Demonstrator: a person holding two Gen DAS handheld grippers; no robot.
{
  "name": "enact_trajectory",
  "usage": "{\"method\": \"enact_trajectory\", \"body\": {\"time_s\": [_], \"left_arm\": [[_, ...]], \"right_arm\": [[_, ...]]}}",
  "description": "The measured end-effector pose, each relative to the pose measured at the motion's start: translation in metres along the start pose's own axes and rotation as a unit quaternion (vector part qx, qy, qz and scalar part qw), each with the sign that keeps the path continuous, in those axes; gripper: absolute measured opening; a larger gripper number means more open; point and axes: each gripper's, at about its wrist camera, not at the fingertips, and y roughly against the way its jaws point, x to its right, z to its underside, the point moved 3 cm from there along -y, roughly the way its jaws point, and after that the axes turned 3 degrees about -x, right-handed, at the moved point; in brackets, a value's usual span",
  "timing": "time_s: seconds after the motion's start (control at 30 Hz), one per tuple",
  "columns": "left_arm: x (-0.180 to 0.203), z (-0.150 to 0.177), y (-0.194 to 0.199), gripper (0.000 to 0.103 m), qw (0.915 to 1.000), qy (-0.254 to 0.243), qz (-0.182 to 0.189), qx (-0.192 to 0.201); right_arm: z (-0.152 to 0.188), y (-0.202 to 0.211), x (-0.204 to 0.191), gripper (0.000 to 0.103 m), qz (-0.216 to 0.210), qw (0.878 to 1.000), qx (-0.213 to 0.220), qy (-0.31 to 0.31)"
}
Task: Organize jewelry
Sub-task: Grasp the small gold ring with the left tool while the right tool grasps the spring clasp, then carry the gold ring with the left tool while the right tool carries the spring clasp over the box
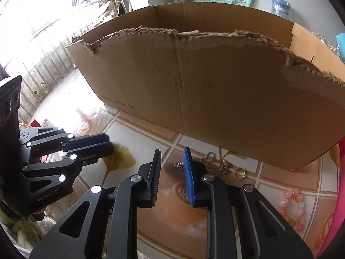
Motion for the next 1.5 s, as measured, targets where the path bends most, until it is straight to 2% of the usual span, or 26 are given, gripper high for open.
{"method": "enact_trajectory", "body": {"time_s": [0.3, 0.47, 0.67, 0.7, 0.97, 1.5], "left_arm": [[-0.003, 0.001, 0.002, 0.011, 1.0000, -0.001, -0.001, 0.004], [-0.001, 0.000, 0.002, 0.011, 1.0000, -0.002, -0.002, 0.004], [0.000, 0.000, 0.002, 0.011, 1.0000, -0.002, -0.003, 0.004], [0.000, 0.000, 0.002, 0.011, 1.0000, -0.002, -0.003, 0.004], [0.001, 0.000, 0.001, 0.011, 1.0000, -0.005, -0.006, 0.006], [-0.007, 0.004, 0.014, 0.011, 0.9996, -0.003, -0.024, 0.017]], "right_arm": [[0.008, 0.006, -0.005, 0.021, 0.014, 1.000, -0.007, 0.003], [0.007, 0.005, -0.008, 0.021, 0.041, 0.999, -0.008, 0.026], [0.009, 0.007, -0.002, 0.019, 0.040, 0.998, -0.017, 0.037], [0.009, 0.007, -0.002, 0.016, 0.036, 0.998, -0.019, 0.038], [0.009, 0.008, 0.004, 0.015, 0.014, 1.000, -0.014, 0.021], [0.012, 0.039, 0.008, 0.015, 0.005, 1.000, 0.025, -0.001]]}}
